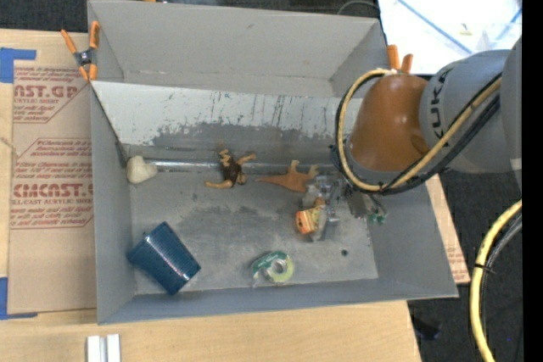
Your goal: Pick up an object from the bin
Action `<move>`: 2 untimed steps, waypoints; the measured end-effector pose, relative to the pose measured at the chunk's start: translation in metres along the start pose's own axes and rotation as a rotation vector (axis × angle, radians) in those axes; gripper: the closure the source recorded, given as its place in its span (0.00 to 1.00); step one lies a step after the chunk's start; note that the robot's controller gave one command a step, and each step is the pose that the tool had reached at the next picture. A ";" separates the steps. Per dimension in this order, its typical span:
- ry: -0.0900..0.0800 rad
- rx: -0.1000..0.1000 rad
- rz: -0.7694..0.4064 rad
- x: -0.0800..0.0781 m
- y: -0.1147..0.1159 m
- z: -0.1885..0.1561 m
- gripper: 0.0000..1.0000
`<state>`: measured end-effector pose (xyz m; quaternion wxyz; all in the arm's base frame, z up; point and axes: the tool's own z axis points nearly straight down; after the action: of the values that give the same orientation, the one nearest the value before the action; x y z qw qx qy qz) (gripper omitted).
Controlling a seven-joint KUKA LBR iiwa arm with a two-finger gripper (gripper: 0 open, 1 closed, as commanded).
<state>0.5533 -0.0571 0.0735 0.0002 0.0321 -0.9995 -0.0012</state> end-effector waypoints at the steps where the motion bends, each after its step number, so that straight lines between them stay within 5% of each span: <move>1: 0.000 0.000 0.000 0.000 0.000 0.000 1.00; 2: 0.006 -0.001 0.012 0.007 0.006 -0.071 1.00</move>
Offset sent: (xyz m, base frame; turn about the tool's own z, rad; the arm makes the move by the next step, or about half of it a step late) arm -0.0117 0.0121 0.1655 0.0264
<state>0.5463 -0.0514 0.1445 0.0034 0.0260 -0.9997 -0.0017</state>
